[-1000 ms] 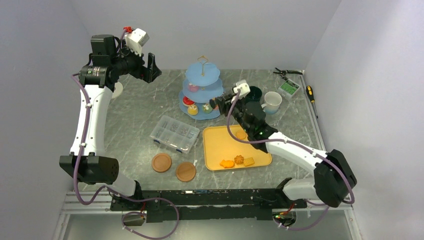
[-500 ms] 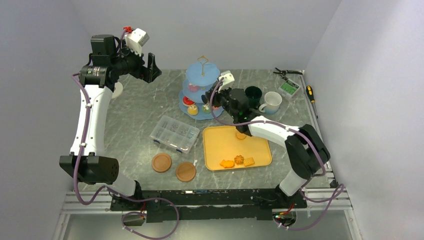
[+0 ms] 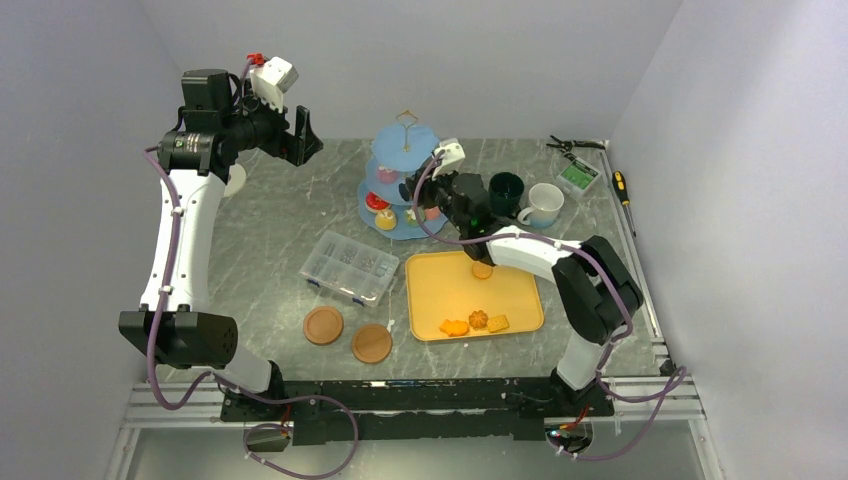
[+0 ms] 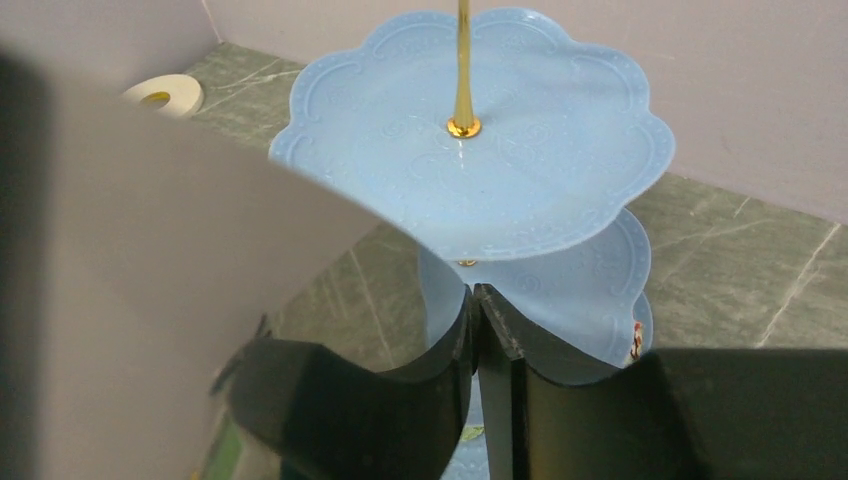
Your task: Serve the afternoon tea
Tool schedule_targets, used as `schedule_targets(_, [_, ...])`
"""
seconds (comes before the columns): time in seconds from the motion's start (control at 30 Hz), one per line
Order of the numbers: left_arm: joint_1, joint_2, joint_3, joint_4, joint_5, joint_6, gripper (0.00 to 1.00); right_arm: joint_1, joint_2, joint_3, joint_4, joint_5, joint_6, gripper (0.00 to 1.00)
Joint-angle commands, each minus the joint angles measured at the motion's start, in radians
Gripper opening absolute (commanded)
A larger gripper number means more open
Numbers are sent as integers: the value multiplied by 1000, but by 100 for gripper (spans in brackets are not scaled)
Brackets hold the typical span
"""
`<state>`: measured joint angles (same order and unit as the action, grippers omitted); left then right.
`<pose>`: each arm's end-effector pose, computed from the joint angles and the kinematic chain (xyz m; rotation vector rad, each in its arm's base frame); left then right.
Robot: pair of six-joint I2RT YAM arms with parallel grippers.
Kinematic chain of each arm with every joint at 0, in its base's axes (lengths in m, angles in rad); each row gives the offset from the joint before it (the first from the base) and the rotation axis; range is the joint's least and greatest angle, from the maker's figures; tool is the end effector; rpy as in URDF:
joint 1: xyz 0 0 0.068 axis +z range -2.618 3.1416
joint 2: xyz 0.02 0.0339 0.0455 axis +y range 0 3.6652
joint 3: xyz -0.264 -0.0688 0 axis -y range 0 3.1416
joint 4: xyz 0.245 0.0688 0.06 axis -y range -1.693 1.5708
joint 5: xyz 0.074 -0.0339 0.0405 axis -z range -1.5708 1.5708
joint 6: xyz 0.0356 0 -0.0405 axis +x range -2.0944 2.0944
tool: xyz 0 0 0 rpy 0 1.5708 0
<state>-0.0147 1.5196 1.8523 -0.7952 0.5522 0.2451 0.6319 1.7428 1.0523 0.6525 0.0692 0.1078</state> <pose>0.3115 -0.0233 0.4673 0.5927 1.8927 -0.4109 0.3256 0.2353 0.2597 -0.3703 1.5906 0.5153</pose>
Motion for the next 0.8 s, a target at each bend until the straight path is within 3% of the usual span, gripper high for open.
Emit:
schedule_targets(0.0, [5,-23,19,-6,12,2,93,-4,-7,49,65,-7,9,52])
schedule_targets(0.1, [4,-27,19,-8,2,0,93,-4,-49,24,66,-3,6,59])
schedule_targets(0.33, [4,-20,36,-38,-24,0,93,-4,-199,-52,17,13,-18,62])
schedule_targets(0.6, [7,-48,18,-65,-42,-28,93,-4,-504,-292,-143,105,24,62])
schedule_targets(0.77, [7,-24,63,-172,-95,-12,93,-3,-697,-454,-302,180,78,62])
